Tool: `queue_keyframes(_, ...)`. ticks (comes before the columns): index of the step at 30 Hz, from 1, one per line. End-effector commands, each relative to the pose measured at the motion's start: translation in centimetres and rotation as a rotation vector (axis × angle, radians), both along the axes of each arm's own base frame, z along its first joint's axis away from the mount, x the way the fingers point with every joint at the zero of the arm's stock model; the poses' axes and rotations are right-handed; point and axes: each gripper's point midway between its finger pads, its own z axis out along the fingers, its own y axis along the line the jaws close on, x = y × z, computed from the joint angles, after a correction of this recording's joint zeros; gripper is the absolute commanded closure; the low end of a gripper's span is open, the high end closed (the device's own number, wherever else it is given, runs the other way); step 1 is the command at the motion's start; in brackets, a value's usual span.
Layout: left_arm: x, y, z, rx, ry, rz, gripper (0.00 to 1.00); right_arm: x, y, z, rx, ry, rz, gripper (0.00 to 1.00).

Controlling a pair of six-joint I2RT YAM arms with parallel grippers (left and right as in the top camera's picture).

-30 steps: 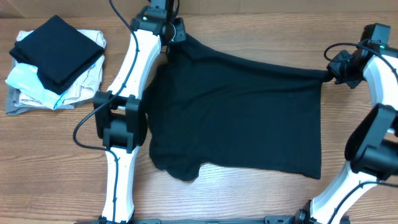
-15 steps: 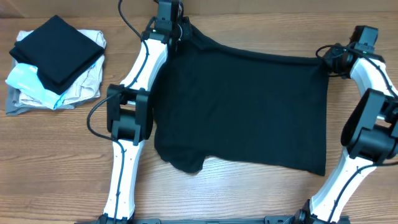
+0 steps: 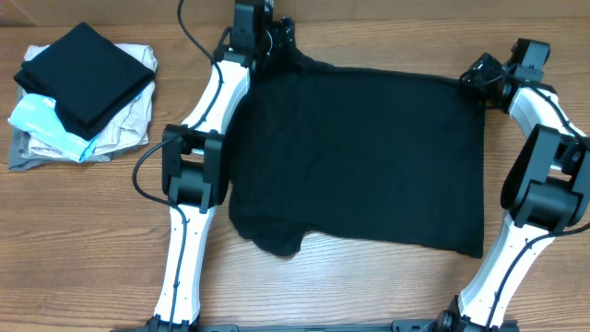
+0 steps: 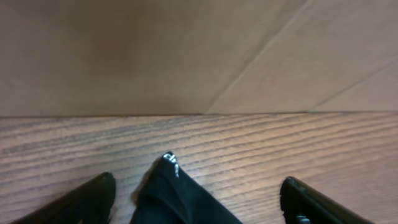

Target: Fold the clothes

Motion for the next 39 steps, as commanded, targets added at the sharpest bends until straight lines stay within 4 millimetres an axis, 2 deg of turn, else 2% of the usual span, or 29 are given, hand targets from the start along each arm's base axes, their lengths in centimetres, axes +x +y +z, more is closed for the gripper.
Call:
queue_keyframes(1,0.6,1.8,11.5,0.027,-0.174,-0.008,0.10,1.8,0.2,5.4,0.021,-0.104,0.108,0.04)
queue_keyframes(3,-0.6,3.3,14.4,0.047,-0.148,0.026,0.15,1.6,0.6,7.3,0.030,-0.102,0.149,0.03)
queue_keyframes(6,-3.1,5.5,15.5,0.093,-0.043,0.074,0.40,0.4,1.1,9.2,0.037,-0.050,0.165,0.04)
queue_keyframes(7,-4.3,6.7,15.0,0.121,0.016,0.100,0.46,-0.5,1.5,9.5,0.053,-0.015,0.166,0.04)
queue_keyframes(8,-5.3,7.8,14.4,0.146,0.076,0.124,0.47,-1.3,1.9,9.6,0.069,0.021,0.166,0.04)
queue_keyframes(11,-9.1,11.2,10.9,0.214,0.295,0.177,0.32,-4.1,3.4,9.0,0.146,0.130,0.178,0.04)
queue_keyframes(14,-11.9,13.9,7.7,0.215,0.475,0.187,0.36,-6.3,5.0,8.0,0.236,0.221,0.199,0.09)
queue_keyframes(16,-13.0,15.0,5.9,0.153,0.565,0.166,0.36,-7.5,5.9,7.5,0.272,0.276,0.204,0.10)
queue_keyframes(21,-14.3,15.6,2.9,0.029,0.648,0.007,0.38,-8.6,5.7,6.8,0.252,0.338,0.184,0.07)
queue_keyframes(24,-15.2,15.6,1.4,0.025,0.691,-0.037,0.48,-8.9,5.9,6.6,0.258,0.350,0.183,0.05)
queue_keyframes(28,-17.0,15.0,-1.5,0.048,0.775,-0.080,0.54,-9.8,7.0,6.1,0.279,0.398,0.196,0.08)
queue_keyframes(33,-19.3,14.2,-5.1,0.042,0.868,-0.141,0.49,-10.0,9.2,5.7,0.280,0.430,0.237,0.08)
queue_keyframes(36,-20.4,13.2,-6.5,-0.009,0.893,-0.203,0.48,-10.2,10.4,5.0,0.253,0.457,0.256,0.08)
queue_keyframes(39,-21.2,13.3,-7.7,-0.016,0.922,-0.203,0.46,-10.3,11.1,4.6,0.222,0.477,0.266,0.08)
